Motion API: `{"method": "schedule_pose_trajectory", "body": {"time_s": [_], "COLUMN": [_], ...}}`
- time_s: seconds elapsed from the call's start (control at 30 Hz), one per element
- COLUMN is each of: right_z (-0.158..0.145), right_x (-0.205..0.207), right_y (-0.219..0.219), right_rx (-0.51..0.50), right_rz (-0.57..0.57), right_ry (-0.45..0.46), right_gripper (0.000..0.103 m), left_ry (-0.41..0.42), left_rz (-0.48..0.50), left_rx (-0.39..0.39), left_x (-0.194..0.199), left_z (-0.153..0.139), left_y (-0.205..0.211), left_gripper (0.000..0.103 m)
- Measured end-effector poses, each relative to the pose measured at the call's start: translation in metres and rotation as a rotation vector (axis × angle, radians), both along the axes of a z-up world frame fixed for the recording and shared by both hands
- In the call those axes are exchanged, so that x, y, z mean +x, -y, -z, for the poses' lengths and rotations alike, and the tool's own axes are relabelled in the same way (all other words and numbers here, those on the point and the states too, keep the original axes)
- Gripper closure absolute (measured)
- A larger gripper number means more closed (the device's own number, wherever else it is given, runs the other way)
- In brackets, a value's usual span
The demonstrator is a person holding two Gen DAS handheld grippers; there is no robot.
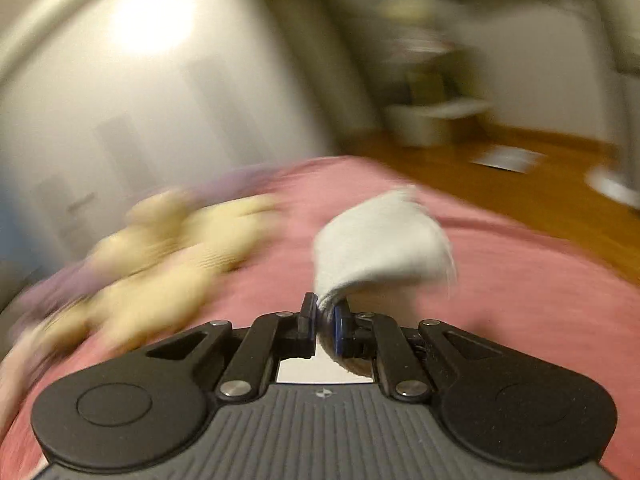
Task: Fold small clothes
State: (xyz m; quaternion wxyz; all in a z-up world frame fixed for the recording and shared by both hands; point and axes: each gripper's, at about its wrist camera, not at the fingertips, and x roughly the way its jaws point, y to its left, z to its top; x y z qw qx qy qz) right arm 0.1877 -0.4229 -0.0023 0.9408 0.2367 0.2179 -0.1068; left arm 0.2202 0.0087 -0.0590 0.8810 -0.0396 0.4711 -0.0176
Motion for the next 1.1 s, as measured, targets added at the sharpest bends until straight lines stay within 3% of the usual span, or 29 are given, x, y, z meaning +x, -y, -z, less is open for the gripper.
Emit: {"method": "schedule_pose_trajectory", "body": {"time_s": [0.07, 0.13, 0.17, 0.27, 0.4, 0.53, 0.7, 0.77, 0.83, 0.97, 1.0, 1.03, 1.1], "right_z": [-0.002, 0.008, 0.016, 0.039, 0.069, 0.078, 0.084, 0.088, 0.090, 0.090, 0.090, 0.090, 0.089], "right_x": [0.016, 0.026, 0.026, 0.018, 0.007, -0.004, -0.015, -0.017, -0.015, -0.013, -0.012, -0.012, -0.010], "right_y": [-0.058, -0.102, -0.113, -0.125, -0.099, -0.077, -0.063, -0.058, -0.059, -0.061, -0.062, -0.062, -0.062], "right_rx": [0.000, 0.089, 0.133, 0.173, 0.273, 0.287, 0.312, 0.331, 0.350, 0.356, 0.352, 0.348, 0.350], "right_rz": [-0.226, -0.417, -0.452, -0.432, -0.322, -0.267, -0.230, -0.221, -0.217, -0.220, -0.220, -0.219, -0.212], "right_ry": [0.025, -0.007, -0.016, -0.053, -0.134, -0.151, -0.151, -0.152, -0.152, -0.151, -0.151, -0.151, -0.160], "right_gripper": [0.092, 0.074, 0.065, 0.064, 0.064, 0.064, 0.064, 0.064, 0.064, 0.064, 0.063, 0.063, 0.061], "left_ry": [0.062, 0.115, 0.137, 0.152, 0.101, 0.042, -0.009, -0.014, -0.032, -0.034, -0.036, -0.044, -0.051], "left_rz": [0.020, 0.050, 0.063, 0.086, 0.111, 0.146, 0.141, 0.145, 0.156, 0.161, 0.157, 0.155, 0.158], "left_rx": [-0.054, -0.133, -0.183, -0.280, -0.381, -0.377, -0.391, -0.407, -0.403, -0.403, -0.413, -0.416, -0.411], "left_x": [-0.001, 0.001, 0.006, 0.026, 0.067, 0.096, 0.108, 0.109, 0.110, 0.113, 0.115, 0.117, 0.119], "left_z": [-0.013, -0.026, -0.030, -0.032, -0.023, -0.005, 0.011, 0.010, 0.010, 0.015, 0.016, 0.016, 0.012], "left_y": [-0.004, -0.010, -0.014, -0.018, -0.006, 0.015, 0.020, 0.020, 0.022, 0.025, 0.026, 0.027, 0.028], "left_gripper": [0.000, 0.000, 0.000, 0.000, 0.000, 0.001, 0.020, 0.043, 0.055, 0.062, 0.070, 0.094, 0.094]}}
